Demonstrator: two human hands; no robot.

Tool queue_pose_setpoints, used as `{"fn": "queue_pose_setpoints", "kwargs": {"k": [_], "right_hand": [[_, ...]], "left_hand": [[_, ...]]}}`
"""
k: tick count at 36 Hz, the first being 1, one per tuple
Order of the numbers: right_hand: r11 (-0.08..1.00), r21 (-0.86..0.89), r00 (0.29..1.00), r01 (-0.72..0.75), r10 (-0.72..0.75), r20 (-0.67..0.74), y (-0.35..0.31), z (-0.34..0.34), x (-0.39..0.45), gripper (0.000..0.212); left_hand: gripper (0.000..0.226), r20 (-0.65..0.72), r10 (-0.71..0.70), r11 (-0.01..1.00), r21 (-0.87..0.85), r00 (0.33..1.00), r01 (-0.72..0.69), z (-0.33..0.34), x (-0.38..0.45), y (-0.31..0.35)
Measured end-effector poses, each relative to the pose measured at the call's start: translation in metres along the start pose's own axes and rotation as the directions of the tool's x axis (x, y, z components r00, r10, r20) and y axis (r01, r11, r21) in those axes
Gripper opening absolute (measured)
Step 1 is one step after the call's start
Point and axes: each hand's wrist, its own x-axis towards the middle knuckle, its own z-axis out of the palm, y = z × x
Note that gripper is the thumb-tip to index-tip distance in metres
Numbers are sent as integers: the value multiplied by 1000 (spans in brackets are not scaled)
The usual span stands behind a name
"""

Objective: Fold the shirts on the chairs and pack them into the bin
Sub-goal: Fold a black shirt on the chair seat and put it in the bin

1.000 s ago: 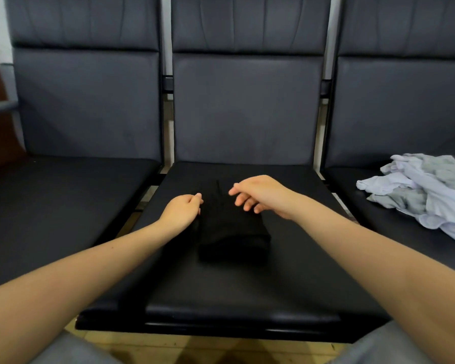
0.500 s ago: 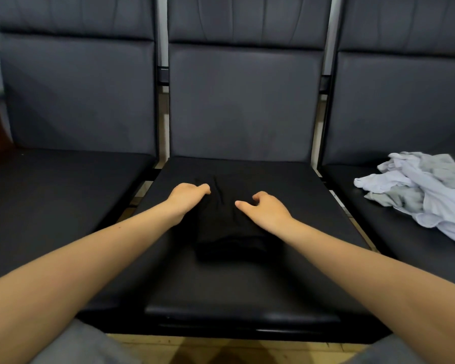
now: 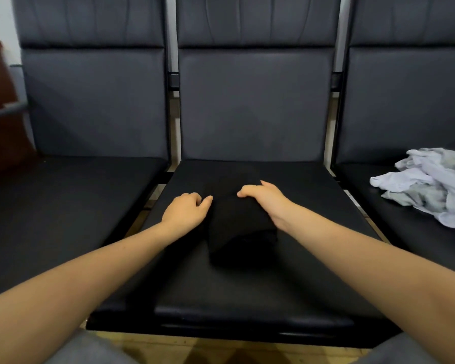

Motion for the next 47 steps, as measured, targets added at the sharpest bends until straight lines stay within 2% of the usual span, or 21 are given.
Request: {"fn": "queue_pose_setpoints", "kwargs": {"k": [3,5,6,8,10,14,17,22,25,27,29,31,33,35,38,41,45,47], "right_hand": [[987,162,999,3,-8,33,-10,1,-2,9],[967,254,997,-28,9,77,-17,-1,-3,3],[959,282,996,-34,8,92,-20,-2,-7,7],[952,304,992,-27,-12,128,-25,-5,-11,6],[950,311,988,-29,-19,151,-32,-7,-15,12],[972,227,989,-60,28,144,-38,-6,-13,17],[959,266,985,-94,51,165,-24,-1,-9,25],[908,351,968,-230,175,183,-5,20,-8,65],[867,387,934,-314,210,288,-3,43,-12,91],[846,415,904,-334,162,397,-7,62,-22,87],[809,486,887,-330,90,453,-13,78,-30,67],[747,591,891,-305,6,453,-21,93,-39,46],[692,675,911,-256,-60,408,-28,105,-41,35],[681,700,923,-213,-94,373,-34,115,-36,34],[725,666,937,-176,-85,340,-44,133,-28,36],[803,580,948,-134,-67,311,-54,149,-21,34],[905,422,964,-56,-61,260,-65,190,-19,48],[942,335,961,-26,-69,268,-67,217,-21,56]], "left_hand": [[75,136,-102,957,-259,986,134,-12,-6,16],[82,282,-128,854,-457,951,250,-20,-11,26],[80,374,-89,749,-585,923,310,-23,-13,29],[72,526,30,425,-776,850,466,-33,-19,36],[68,546,106,197,-831,831,521,-47,-26,45],[52,401,95,20,-916,911,401,-73,-31,62],[46,329,15,-34,-944,944,329,-87,-29,63],[46,195,-39,-153,-970,980,187,-108,-42,58],[46,148,-71,-223,-966,986,129,-120,-57,56],[48,124,-88,-247,-964,988,99,-129,-64,52],[50,117,-97,-272,-958,988,86,-136,-66,49],[51,99,-95,-289,-955,991,68,-143,-66,43],[52,87,-74,-316,-947,993,59,-148,-66,34],[51,62,-40,-341,-939,997,45,-156,-71,22],[53,27,-12,-369,-929,1000,21,-173,-80,-12],[60,32,-95,-405,-914,995,-9,-193,-90,-49],[70,42,-228,-359,-932,973,-44,-223,-121,-109],[72,58,-300,-278,-960,952,-30,-234,-141,-140]]}}
